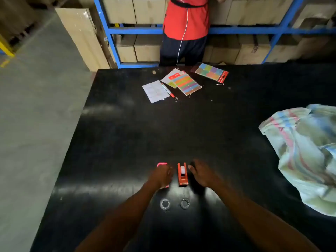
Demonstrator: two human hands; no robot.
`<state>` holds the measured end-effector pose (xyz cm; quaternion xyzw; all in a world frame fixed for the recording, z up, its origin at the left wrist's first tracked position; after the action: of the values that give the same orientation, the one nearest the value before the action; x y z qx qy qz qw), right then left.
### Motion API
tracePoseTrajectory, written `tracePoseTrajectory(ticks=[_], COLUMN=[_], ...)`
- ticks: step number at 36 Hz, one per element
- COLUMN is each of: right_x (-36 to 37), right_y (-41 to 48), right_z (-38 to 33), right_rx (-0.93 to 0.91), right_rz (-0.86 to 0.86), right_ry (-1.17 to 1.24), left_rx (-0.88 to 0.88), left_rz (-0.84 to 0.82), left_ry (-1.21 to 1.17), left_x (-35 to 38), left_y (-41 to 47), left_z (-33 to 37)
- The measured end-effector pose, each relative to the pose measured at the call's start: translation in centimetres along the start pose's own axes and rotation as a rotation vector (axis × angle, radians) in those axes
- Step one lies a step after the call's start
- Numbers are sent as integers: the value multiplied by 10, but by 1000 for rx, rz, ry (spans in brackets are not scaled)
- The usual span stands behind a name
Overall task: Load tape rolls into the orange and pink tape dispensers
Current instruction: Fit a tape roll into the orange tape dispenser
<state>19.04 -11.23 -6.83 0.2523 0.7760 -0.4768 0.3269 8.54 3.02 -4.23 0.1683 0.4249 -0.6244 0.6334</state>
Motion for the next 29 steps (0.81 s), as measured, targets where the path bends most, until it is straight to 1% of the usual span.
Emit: tracePoseTrajectory(ticks=[1, 3, 4, 5, 6, 8, 9, 12, 13, 18, 22, 26, 29], right_x=[4, 13, 16, 21, 27, 27, 31, 34, 34, 24, 18, 12, 8], right_y=[4, 9, 6, 8, 9, 2, 3, 3, 3, 1, -9, -16, -16], right_z=[0, -1, -3, -5, -6, -16, -18, -20, -19, -24, -28, -23, -19], right_rx=[7, 21, 31, 26, 27, -8, -8, -7, 0, -28, -68, -41, -49], right_rz=[-12, -49, -67, -76, -93, -87, -97, -93, -93, -92, -93, -69, -61], right_ry=[44, 102, 111, 127, 139, 162, 187, 242, 280, 415, 498, 574, 575], left_rx=[-22, -58, -104, -110, -123, -249, -261, -163, -169, -117, -126, -117, -118], left_rz=[-80, -169, -214, -228, -184, -95, -92, -199, -213, -81, -46, -18, 13], left_ry=[-10, 0, -45, -99, -191, -368, -390, -305, -324, -531, -650, -664, -667], left_x=[8, 17, 19, 23, 26, 23, 27, 42, 47, 37, 38, 35, 35], left_y=[1, 2, -2, 0, 4, 3, 5, 14, 14, 20, 20, 16, 15], left_z=[2, 7, 14, 18, 21, 15, 14, 12, 9, 20, 30, 31, 28])
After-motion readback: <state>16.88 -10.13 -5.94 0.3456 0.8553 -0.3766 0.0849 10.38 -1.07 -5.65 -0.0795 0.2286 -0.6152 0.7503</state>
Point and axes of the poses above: each hand's wrist, its own y-axis towards the middle knuckle, its own x-axis out of the palm, z = x × y, the point moved 10 cm from there along y, towards the middle knuckle, and after that the axes turned 11 degrees about x, right-handed, at the moved point
